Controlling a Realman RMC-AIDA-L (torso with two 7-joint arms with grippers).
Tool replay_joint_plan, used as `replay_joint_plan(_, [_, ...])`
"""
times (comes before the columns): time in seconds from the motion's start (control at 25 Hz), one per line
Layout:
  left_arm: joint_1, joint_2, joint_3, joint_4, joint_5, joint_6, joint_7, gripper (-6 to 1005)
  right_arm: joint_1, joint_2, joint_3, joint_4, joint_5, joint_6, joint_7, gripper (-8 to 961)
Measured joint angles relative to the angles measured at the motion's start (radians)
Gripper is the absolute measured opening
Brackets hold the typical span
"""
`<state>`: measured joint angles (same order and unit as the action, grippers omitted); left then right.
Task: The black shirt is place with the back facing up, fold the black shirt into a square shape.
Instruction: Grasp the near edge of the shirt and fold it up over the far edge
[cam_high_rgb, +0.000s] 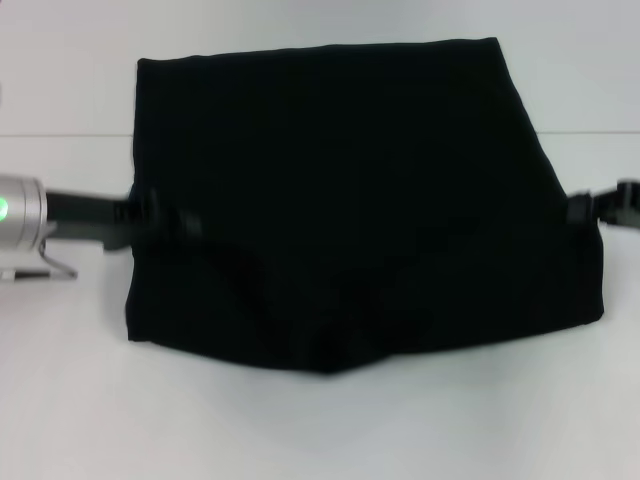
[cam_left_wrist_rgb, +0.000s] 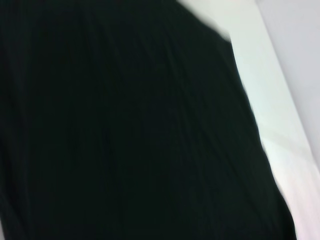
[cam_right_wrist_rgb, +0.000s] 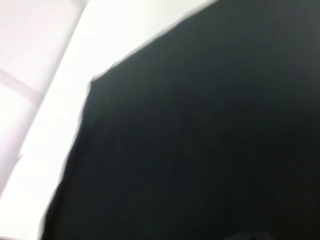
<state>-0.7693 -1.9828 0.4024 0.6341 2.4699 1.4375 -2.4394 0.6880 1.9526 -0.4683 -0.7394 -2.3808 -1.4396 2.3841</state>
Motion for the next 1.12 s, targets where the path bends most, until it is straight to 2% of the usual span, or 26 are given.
replay_joint_plan(0.24, [-0.052, -0.008, 0.029, -0.051, -0.032, -0.255, -0.071, 49, 0.07, 0.017, -0.027, 0.105, 0.001, 0.332, -0.011, 47])
replay_joint_plan(0.32, [-0.064, -0.011, 0.07, -0.074, -0.024, -0.319, -0.087, 49, 0.102, 0.027, -0.079, 0.155, -0.002, 0.446, -0.017, 47])
replay_joint_plan(0.44, [-0.072, -0.027, 0.185, -0.087, -0.014, -0.428, -0.136, 50, 0.14, 0.051, -0.17, 0.215, -0.005, 0.601, -0.015, 47])
replay_joint_plan(0.56, [-0.072, -0.038, 0.236, -0.078, -0.012, -0.479, -0.161, 50, 0.168, 0.076, -0.246, 0.242, -0.006, 0.718, -0.011, 48])
replay_joint_plan(0.76, [-0.081, -0.038, 0.239, -0.059, -0.016, -0.517, -0.164, 51, 0.185, 0.083, -0.254, 0.238, -0.003, 0.767, -0.018, 48])
replay_joint_plan(0.96, [-0.109, -0.034, 0.24, -0.063, -0.016, -0.591, -0.164, 51, 0.203, 0.073, -0.257, 0.242, -0.006, 0.831, -0.018, 49])
replay_joint_plan(1.12, [-0.124, -0.039, 0.26, -0.09, -0.014, -0.677, -0.164, 52, 0.214, 0.074, -0.276, 0.253, -0.006, 0.923, -0.021, 49])
